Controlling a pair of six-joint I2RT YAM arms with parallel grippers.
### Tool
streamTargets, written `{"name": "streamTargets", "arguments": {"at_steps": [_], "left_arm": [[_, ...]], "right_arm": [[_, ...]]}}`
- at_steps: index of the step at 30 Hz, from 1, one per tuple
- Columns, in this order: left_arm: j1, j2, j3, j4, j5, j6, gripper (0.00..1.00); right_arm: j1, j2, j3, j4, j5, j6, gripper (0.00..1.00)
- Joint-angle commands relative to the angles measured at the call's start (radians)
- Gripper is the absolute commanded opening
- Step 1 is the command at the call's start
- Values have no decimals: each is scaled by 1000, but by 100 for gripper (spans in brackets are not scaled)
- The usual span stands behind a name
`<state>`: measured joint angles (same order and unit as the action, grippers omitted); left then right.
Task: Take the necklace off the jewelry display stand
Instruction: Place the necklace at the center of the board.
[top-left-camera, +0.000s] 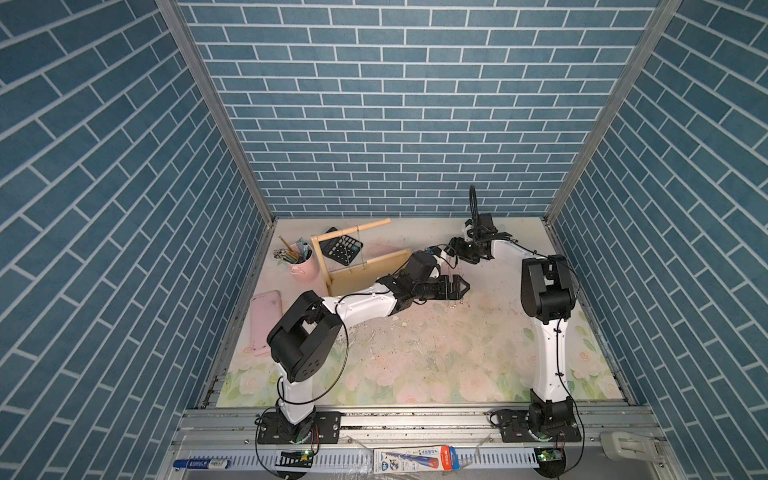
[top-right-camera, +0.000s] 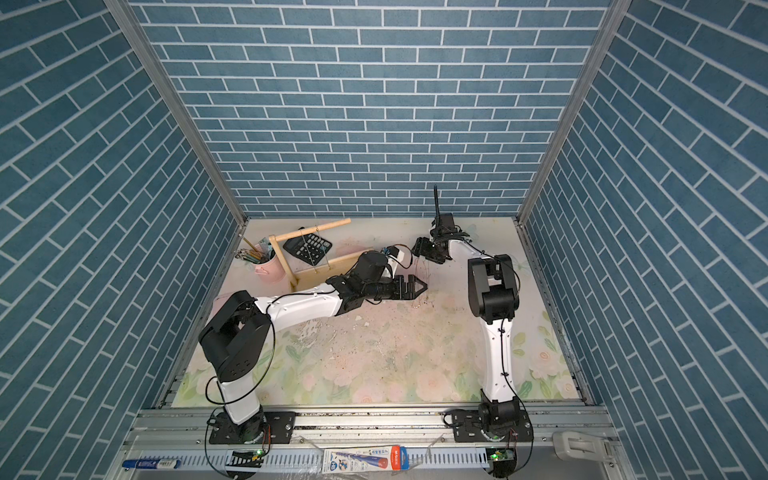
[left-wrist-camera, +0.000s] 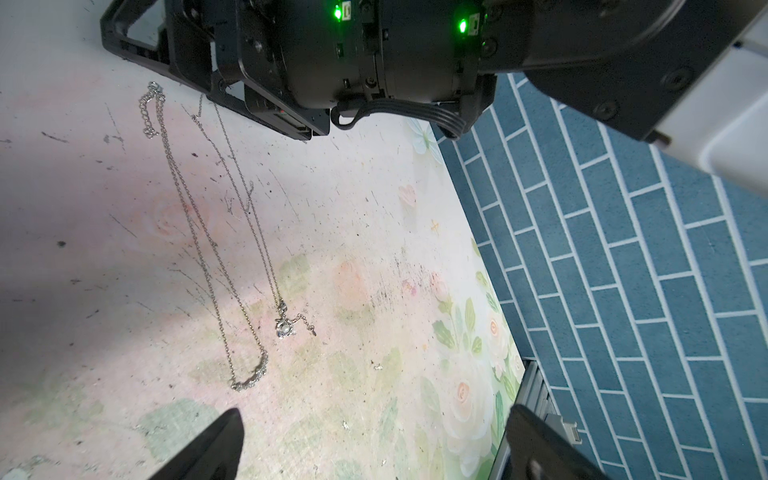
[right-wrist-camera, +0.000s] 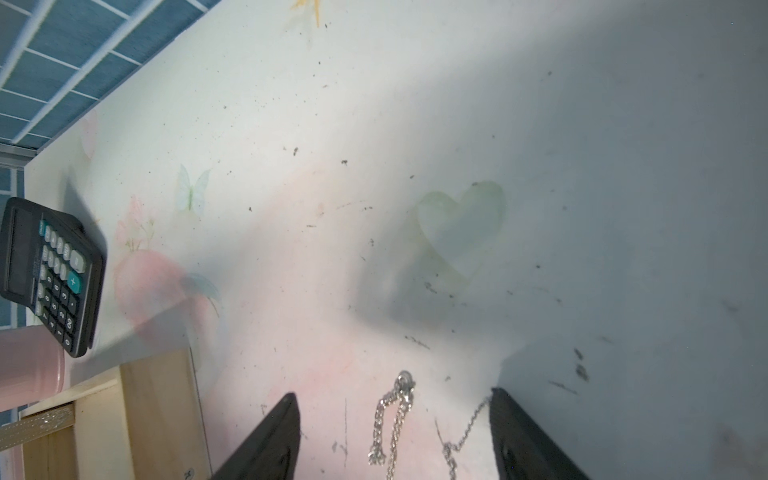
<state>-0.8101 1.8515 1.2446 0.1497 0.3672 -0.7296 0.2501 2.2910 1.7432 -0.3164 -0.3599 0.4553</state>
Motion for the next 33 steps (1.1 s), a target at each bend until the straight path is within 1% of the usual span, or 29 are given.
{"name": "streamTargets", "arguments": {"at_steps": [1, 4, 10, 14, 22, 33], "left_arm": [[5, 3, -9, 10, 12, -1, 99], [5, 2, -11, 9, 13, -3, 99], [4, 2, -11, 9, 12, -3, 99], [4, 2, -13, 10, 16, -4, 99], [5, 2, -9, 8, 18, -3, 99], [5, 0, -9, 10, 18, -4, 99]], "right_arm": [[-11, 47, 15, -60, 29, -10, 72], [-12, 39, 10, -49, 8, -9, 72], [-12, 25, 21, -56, 9, -9, 72], [-12, 19, 20, -46, -23, -3, 72], [-11, -35, -29, -9, -51, 21, 72], [-5, -44, -105, 48, -79, 57, 72]]}}
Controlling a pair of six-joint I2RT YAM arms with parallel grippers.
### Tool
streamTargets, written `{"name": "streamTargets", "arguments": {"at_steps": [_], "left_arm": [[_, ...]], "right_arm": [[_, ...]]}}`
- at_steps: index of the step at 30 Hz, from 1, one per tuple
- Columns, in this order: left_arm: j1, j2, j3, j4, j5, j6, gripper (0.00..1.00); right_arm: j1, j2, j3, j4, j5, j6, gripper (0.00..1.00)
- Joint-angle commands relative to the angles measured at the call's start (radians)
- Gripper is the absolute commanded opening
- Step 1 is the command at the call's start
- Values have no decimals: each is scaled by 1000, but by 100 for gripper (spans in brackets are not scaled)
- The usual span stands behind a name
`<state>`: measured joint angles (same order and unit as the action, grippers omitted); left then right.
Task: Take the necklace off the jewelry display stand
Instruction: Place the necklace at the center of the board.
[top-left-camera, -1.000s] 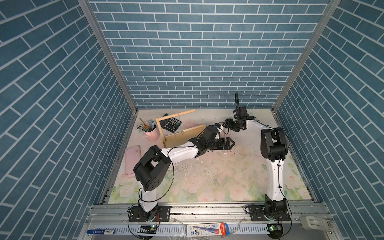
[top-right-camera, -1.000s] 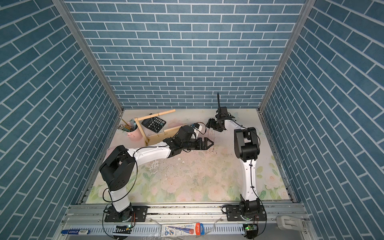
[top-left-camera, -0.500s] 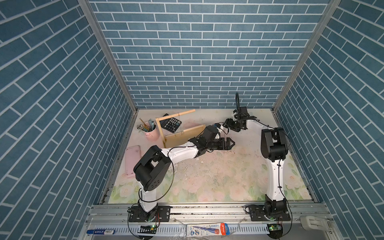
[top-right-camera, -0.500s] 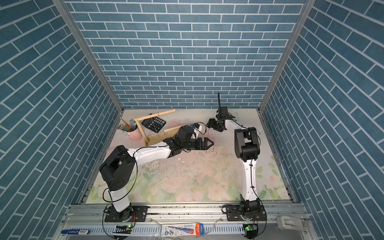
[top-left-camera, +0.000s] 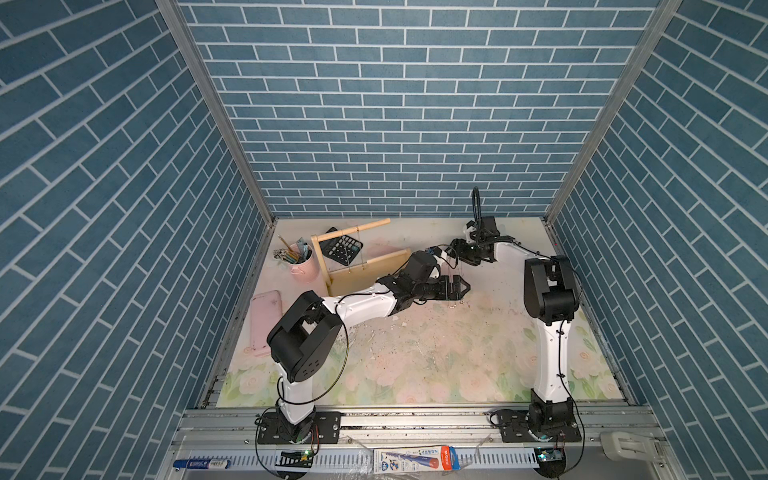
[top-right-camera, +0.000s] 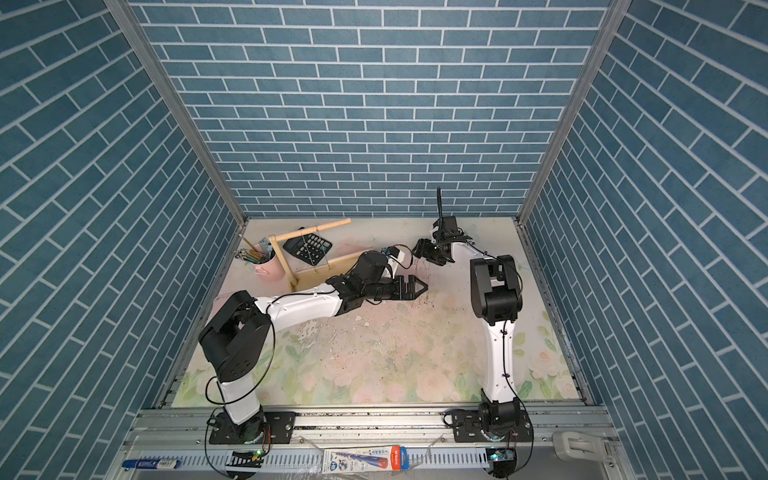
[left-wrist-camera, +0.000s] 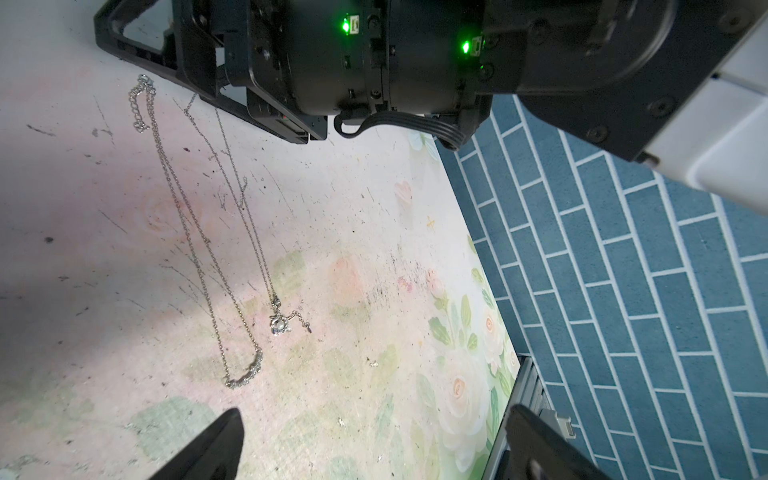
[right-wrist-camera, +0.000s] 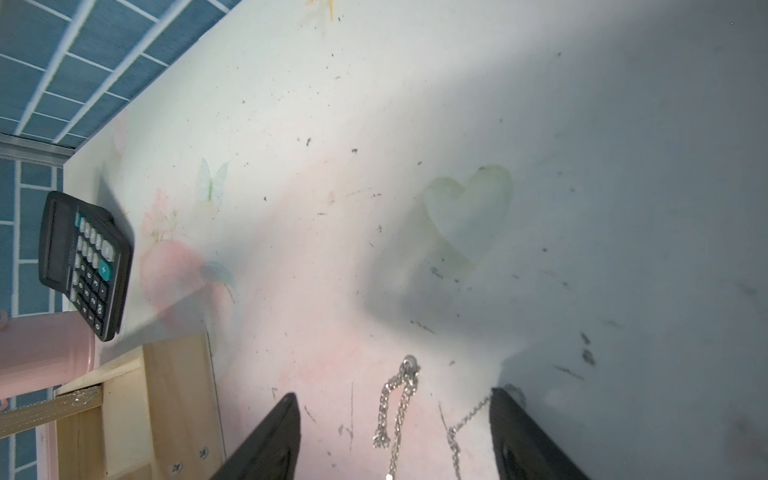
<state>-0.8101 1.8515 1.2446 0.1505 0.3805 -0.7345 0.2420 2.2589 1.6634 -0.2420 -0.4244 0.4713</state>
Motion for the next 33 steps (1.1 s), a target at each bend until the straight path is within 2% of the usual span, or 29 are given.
{"name": "streamTargets", "arguments": {"at_steps": [1, 16, 33], "left_arm": [[5, 0, -9, 8, 5, 2, 99], [5, -8, -5, -9, 2, 7, 99], [4, -15, -11, -15, 3, 7, 99]], "right_arm": [[4, -9, -22, -28, -14, 42, 72], [7, 43, 66, -27, -43, 104, 72], [5, 96, 142, -4, -22, 208, 72]]}}
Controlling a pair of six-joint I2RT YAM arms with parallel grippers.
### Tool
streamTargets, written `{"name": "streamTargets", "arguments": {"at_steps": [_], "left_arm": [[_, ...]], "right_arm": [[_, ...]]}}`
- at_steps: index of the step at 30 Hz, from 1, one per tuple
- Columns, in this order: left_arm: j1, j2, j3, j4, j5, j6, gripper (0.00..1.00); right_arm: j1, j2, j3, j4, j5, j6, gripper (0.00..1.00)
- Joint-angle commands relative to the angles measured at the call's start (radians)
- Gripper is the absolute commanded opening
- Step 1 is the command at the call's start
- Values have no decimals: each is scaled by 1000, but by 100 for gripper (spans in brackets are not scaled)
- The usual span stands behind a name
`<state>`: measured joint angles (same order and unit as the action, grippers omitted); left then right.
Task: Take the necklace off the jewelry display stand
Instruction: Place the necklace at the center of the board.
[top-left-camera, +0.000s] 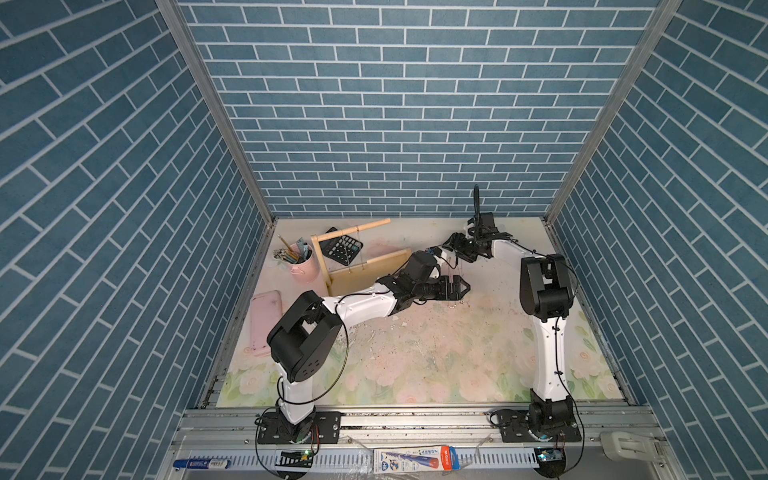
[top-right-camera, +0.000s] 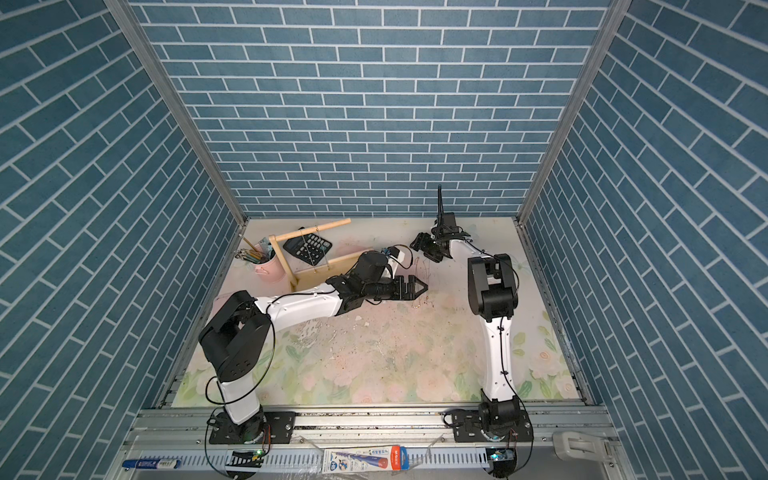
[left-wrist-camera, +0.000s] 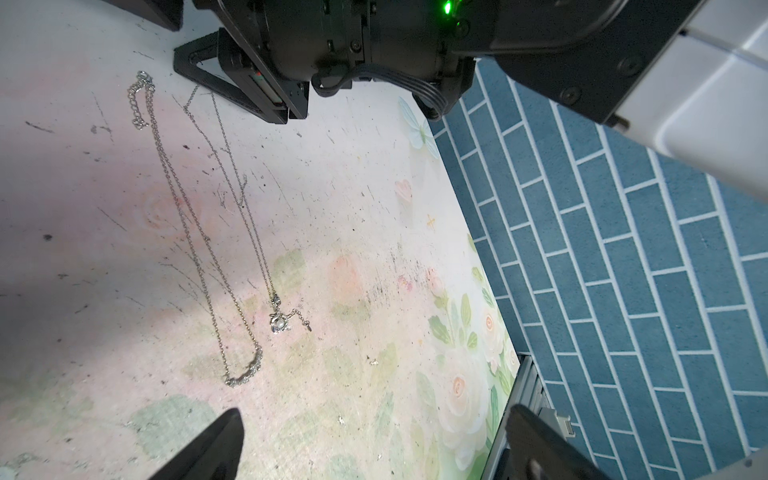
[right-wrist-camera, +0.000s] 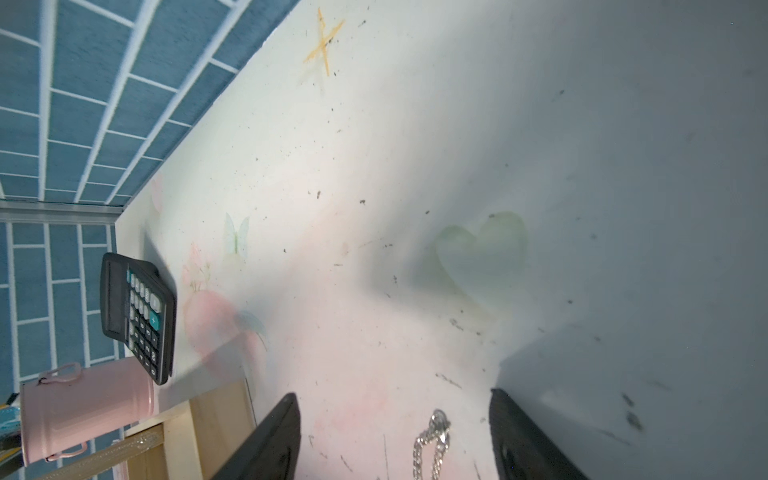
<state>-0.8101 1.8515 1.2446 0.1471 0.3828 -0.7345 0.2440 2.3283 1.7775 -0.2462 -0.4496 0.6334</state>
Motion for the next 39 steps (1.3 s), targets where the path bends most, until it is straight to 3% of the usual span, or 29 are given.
{"name": "streamTargets", "arguments": {"at_steps": [1, 11, 27, 39], "left_arm": [[5, -17, -13, -11, 0, 7, 99], [3, -29, 0, -40, 1, 31, 99], [-2, -68, 176, -264, -21, 160, 99], [-9, -103, 367, -519, -197, 357, 99]], "right_arm": [[2, 30, 30, -3, 4, 46, 72], [1, -35, 11, 8, -20, 9, 72], [-8, -387, -168, -29, 51, -78, 73], [-5, -547, -201, -90, 87, -123, 74]]}}
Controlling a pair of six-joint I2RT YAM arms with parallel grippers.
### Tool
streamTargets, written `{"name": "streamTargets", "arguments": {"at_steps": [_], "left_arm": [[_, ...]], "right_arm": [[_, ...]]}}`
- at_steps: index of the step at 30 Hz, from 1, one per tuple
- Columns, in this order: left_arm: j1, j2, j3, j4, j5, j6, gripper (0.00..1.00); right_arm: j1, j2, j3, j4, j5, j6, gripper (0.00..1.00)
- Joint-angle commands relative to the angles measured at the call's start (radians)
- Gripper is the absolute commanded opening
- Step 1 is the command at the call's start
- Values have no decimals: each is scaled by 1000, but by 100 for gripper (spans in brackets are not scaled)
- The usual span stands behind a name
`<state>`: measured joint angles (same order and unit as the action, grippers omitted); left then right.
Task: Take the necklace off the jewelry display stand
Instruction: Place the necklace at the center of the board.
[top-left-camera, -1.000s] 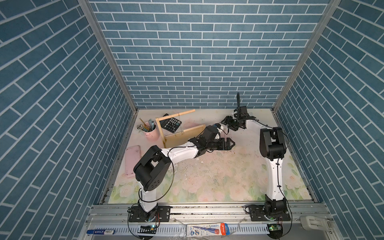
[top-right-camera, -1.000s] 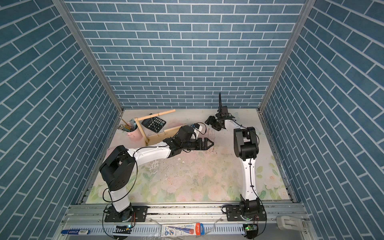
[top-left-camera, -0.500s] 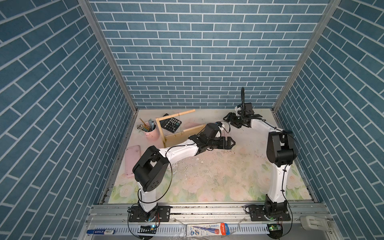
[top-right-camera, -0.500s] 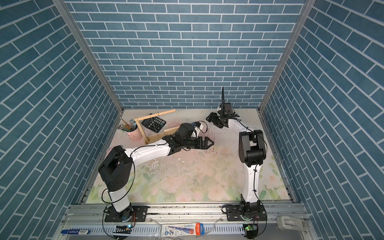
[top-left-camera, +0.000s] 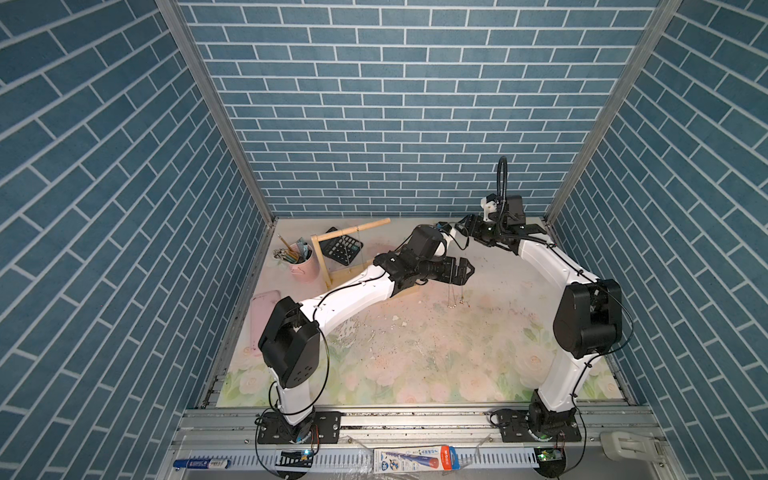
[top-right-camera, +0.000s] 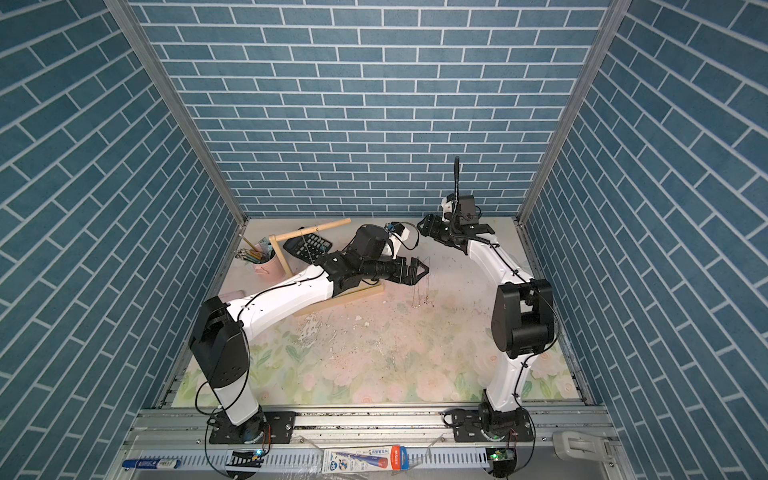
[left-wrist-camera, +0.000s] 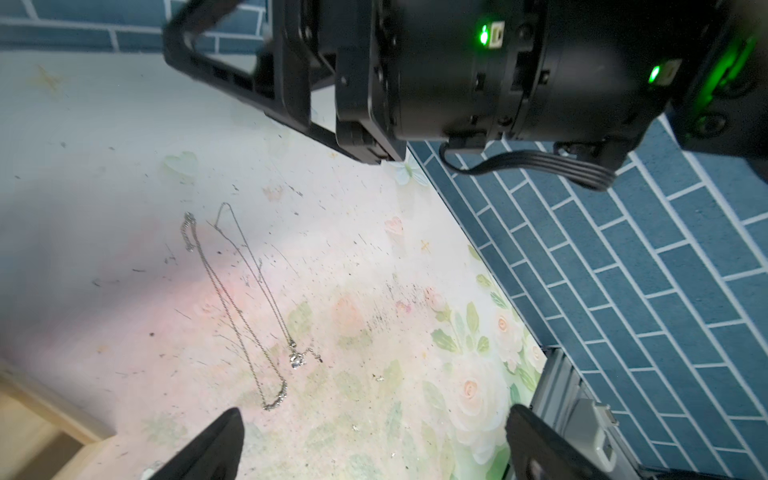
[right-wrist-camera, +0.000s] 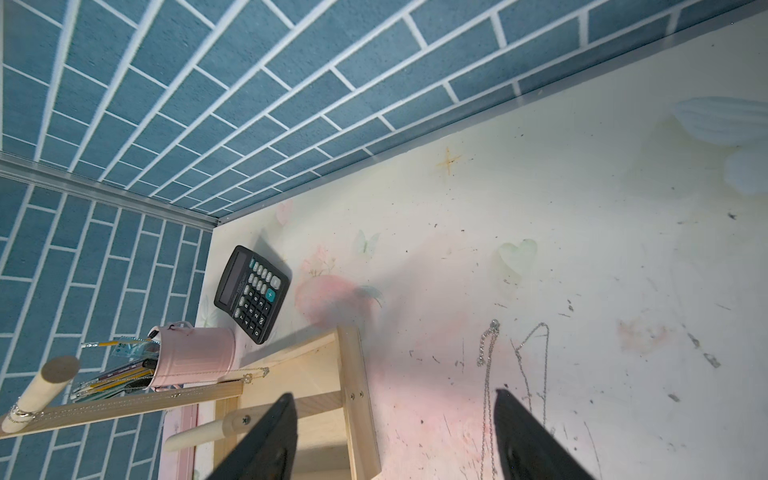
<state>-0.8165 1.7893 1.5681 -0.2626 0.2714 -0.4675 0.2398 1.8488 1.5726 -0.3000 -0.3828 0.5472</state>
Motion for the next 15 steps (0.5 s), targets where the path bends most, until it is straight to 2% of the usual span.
{"name": "streamTargets", "arguments": {"at_steps": [1, 9, 12, 15], "left_arm": [[-1, -46, 53, -129, -109, 106, 99], [19, -144, 55, -225, -373, 220, 99], [56, -200, 23, -241, -396, 239, 99], [129, -247, -9, -275, -341, 210, 99]], "right_arm": [[1, -84, 4, -37, 22, -36, 74], [64, -138, 76, -95, 52, -58, 76], [113, -120, 137, -129, 75, -78, 76], [160, -98, 181, -144, 99, -85, 76]]}}
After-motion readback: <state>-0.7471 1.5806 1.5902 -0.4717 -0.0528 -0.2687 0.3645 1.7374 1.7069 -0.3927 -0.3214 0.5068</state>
